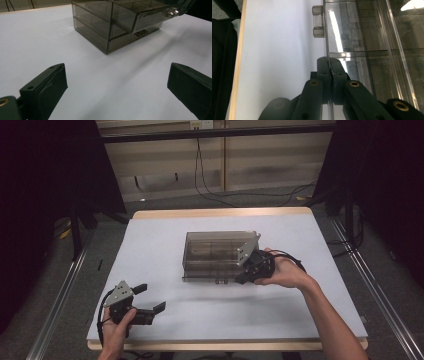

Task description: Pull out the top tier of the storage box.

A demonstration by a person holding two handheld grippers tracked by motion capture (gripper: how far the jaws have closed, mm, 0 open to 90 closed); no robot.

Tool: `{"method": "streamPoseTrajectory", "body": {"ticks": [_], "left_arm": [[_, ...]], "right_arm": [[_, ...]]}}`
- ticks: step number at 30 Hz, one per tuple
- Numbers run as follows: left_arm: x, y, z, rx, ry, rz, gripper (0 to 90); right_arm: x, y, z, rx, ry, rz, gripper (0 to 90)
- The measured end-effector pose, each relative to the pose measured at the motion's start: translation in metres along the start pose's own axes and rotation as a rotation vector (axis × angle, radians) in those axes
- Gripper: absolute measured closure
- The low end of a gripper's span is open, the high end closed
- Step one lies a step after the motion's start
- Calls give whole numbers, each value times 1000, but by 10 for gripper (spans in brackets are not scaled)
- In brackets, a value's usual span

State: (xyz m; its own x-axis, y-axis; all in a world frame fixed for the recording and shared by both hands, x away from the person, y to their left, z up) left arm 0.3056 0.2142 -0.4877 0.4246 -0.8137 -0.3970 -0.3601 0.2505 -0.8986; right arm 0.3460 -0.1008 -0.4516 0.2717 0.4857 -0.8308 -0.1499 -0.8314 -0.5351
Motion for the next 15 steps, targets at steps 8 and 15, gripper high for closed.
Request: {"method": "streamPoseTrajectory", "body": {"ticks": [8,15], "left_arm": [[0,0,0,-1,1,0,26],[0,0,0,1,1,-1,26]], "right_arm": [[-1,0,3,-6,-16,6,887],[-2,0,5,-11,-26,8,888]]}}
Point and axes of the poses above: each handheld gripper's, and its own axes: x roughly forward along the jaws, y roughly out of its underside, z roughly to its left, the point moved 7 cm from there along x, roughly forward along the jaws, and after that the axes turned 10 degrees about y, right-handed, at the moved point
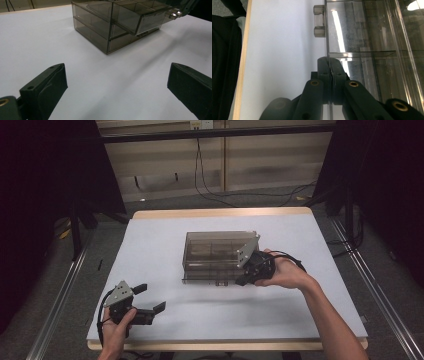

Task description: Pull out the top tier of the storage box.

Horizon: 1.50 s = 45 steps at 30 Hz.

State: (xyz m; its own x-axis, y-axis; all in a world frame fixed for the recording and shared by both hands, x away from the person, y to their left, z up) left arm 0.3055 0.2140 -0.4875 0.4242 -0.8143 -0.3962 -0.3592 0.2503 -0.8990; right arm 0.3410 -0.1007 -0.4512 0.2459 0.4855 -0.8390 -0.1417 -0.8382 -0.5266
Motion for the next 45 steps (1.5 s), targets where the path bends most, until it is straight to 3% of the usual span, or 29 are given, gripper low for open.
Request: {"method": "streamPoseTrajectory", "body": {"ticks": [45], "left_arm": [[0,0,0,0,1,-1,26]], "right_arm": [[-3,1,8,-35,-39,11,890]]}}
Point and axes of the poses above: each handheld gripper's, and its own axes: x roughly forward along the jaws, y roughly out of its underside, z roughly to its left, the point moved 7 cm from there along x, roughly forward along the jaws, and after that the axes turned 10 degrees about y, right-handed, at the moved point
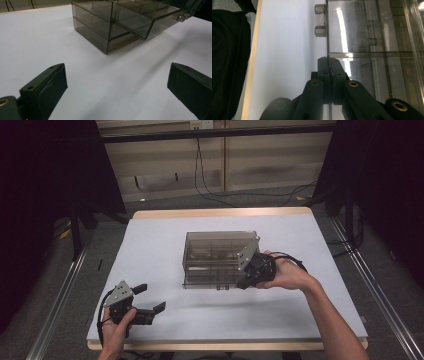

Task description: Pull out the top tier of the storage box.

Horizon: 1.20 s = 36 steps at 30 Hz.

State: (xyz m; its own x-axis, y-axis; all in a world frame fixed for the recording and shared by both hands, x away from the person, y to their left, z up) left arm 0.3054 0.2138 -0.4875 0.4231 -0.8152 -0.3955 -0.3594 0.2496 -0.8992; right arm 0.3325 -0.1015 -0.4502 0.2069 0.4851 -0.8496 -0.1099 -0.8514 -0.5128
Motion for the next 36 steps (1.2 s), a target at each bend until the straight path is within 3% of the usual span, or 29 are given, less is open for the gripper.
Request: {"method": "streamPoseTrajectory", "body": {"ticks": [19,22,31,36], "left_arm": [[0,0,0,-1,1,-1,26],[0,0,0,-2,3,-3,26],[0,0,0,1,3,-2,25],[0,-1,0,1,3,-2,25]], "right_arm": [[-1,1,2,6,-9,8,885],[1,1,3,35,-16,10,874],[0,1,5,47,-28,20,875],[1,0,6,31,-33,24,872]]}}
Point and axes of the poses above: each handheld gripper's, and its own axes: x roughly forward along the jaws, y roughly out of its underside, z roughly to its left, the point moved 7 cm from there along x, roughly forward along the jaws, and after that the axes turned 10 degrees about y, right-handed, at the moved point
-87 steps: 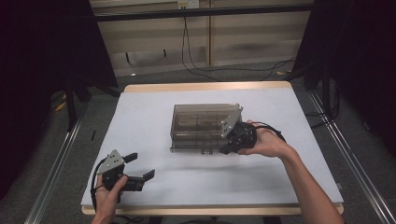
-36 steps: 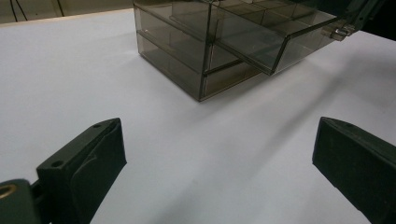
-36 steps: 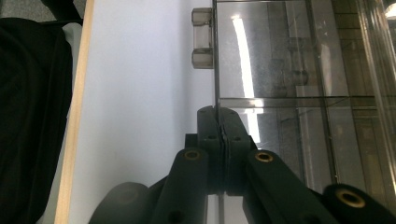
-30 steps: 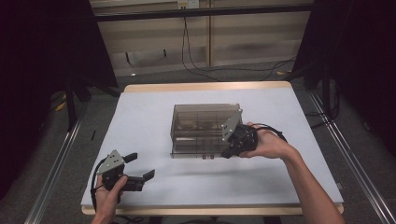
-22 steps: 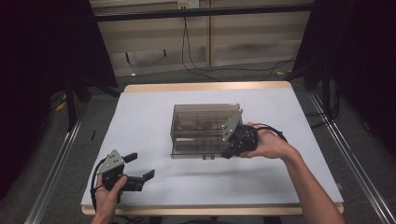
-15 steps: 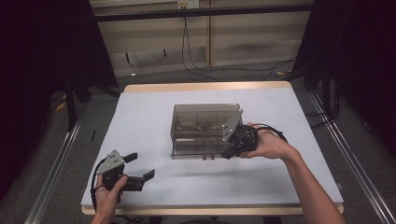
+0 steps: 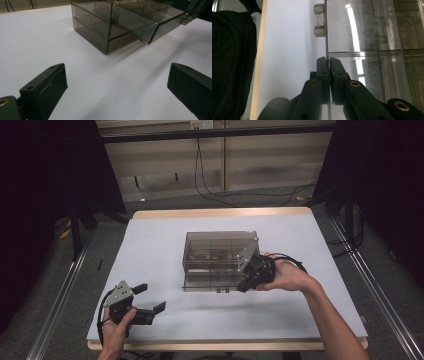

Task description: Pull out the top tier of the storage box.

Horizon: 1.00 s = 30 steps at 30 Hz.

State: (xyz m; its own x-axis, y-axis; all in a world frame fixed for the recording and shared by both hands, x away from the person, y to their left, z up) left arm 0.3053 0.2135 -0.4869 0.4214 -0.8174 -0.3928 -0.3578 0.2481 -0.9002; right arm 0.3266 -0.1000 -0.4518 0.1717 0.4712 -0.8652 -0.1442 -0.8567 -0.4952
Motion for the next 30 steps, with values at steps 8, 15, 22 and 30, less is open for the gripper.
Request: {"method": "streamPoseTrajectory", "body": {"ticks": [8,15,22,30], "left_arm": [[0,0,0,3,-2,2,26],[0,0,0,3,-9,6,26],[1,0,0,3,3,2,26],[2,0,0,-3,-2,3,26]], "right_arm": [[0,0,2,20,-13,4,867],[0,0,3,30,-22,7,864],[1,0,5,24,-27,10,862],[1,0,6,27,-29,11,859]]}}
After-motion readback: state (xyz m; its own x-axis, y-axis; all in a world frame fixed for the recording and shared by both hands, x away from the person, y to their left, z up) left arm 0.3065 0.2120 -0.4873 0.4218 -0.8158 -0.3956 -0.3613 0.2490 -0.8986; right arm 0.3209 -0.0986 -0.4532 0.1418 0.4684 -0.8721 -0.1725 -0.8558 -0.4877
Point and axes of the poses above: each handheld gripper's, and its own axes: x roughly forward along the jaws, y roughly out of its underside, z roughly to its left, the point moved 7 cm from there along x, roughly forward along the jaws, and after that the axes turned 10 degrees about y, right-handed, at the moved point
